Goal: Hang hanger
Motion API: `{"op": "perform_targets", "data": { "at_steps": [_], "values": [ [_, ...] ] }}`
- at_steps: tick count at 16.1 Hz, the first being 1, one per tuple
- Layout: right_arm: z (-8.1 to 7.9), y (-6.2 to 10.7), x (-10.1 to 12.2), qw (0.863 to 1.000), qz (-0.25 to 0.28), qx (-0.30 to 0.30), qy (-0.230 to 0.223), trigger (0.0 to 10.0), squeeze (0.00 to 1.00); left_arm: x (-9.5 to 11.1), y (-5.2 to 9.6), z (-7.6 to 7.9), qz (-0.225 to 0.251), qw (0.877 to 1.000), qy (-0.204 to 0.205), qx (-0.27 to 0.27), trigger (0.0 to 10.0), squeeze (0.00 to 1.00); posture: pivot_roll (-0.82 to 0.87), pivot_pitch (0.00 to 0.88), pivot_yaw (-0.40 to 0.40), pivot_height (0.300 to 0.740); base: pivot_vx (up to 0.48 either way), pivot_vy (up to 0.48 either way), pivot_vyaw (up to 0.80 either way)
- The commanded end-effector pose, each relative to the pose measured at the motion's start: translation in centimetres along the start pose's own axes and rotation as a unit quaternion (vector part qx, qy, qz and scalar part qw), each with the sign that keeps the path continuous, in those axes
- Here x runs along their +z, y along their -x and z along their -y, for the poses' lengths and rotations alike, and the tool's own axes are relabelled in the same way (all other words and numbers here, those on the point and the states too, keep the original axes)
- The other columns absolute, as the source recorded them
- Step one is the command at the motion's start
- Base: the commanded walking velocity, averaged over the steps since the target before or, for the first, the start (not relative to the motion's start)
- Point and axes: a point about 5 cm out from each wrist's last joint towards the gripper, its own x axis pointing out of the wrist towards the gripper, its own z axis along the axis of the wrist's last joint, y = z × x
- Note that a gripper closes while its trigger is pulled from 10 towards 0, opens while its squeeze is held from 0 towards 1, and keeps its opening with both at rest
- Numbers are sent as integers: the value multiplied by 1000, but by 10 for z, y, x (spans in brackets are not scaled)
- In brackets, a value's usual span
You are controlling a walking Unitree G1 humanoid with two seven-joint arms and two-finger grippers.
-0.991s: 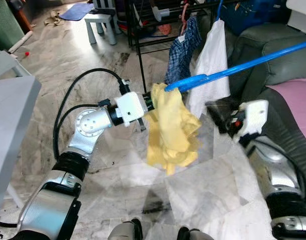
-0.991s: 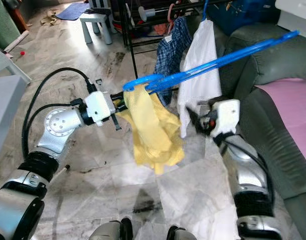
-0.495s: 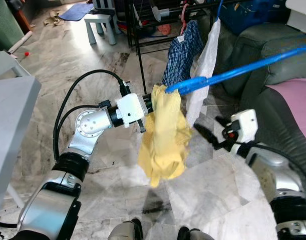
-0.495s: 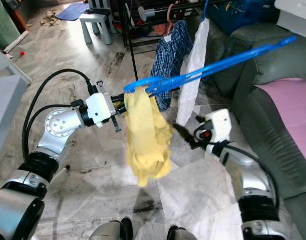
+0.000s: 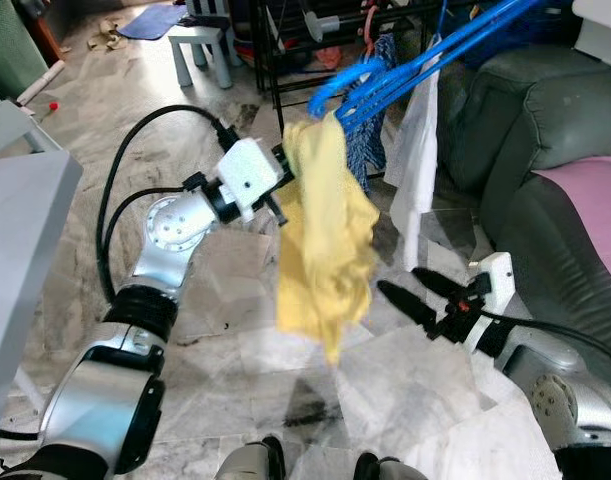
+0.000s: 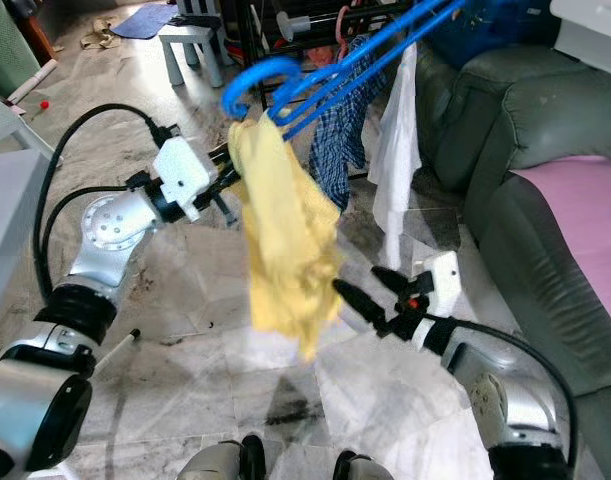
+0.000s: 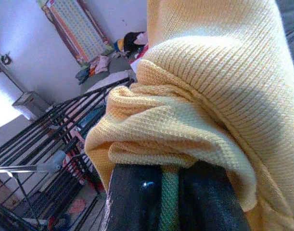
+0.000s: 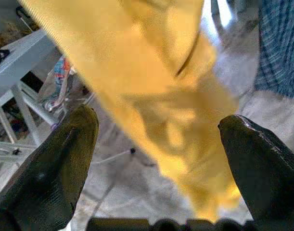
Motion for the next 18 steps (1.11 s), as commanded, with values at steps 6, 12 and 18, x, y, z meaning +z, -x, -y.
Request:
{"op": "perform_targets", "data": {
  "at_steps": [6, 12, 18],
  "values": [
    [-2, -21, 8, 987, 102, -63, -103, 10000, 1000, 26, -6, -6, 74, 997, -17, -5, 0, 0, -26, 167, 79, 740, 0, 0, 0],
    [-2, -31, 1, 976, 103, -80, -176, 10000, 596, 29, -3, -3, 85, 996, -16, -10, 0, 0, -26, 165, 62, 740, 0, 0, 0],
    [-6, -34, -12, 977, 70, -70, -191, 10000, 482, 50, -14, -11, 128, 992, -14, 1, 0, 0, -30, 164, 56, 740, 0, 0, 0]
  ]
}}
